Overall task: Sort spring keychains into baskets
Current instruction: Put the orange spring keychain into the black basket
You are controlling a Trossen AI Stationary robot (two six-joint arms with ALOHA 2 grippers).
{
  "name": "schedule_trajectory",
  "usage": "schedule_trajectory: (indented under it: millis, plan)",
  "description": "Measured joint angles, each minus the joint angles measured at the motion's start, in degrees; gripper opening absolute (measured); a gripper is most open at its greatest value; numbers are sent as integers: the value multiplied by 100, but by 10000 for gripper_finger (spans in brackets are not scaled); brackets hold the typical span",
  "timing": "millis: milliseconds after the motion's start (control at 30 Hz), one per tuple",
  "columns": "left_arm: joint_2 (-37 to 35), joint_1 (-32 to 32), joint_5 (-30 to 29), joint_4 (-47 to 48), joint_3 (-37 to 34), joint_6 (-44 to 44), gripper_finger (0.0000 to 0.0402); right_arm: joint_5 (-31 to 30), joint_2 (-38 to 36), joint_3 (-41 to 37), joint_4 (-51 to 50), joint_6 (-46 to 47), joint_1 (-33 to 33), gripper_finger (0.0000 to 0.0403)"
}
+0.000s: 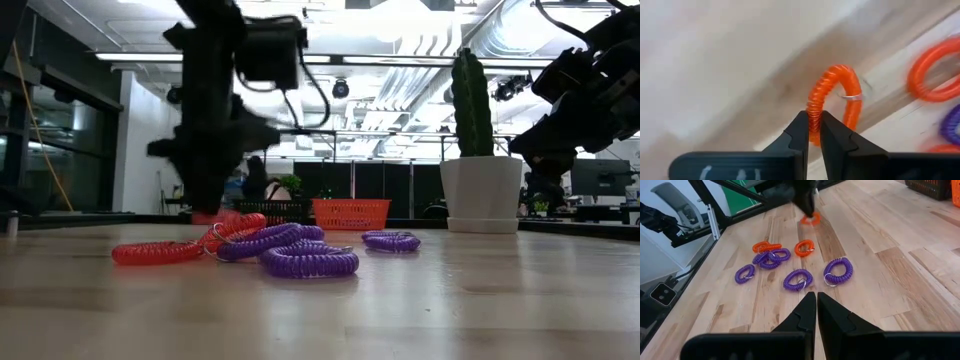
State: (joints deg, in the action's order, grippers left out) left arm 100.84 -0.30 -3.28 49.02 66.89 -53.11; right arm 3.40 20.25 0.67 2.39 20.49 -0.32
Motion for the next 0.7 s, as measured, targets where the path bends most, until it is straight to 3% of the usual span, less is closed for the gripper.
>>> schedule_trajectory:
  millis: [400,700]
  plan:
    - [-96,916,-664,684,1367,2011,29,0,-2,0,-2,0,0,12]
    - [-103,1937,-677,756,1707,2589,29,0,-2,0,0,0,0,12]
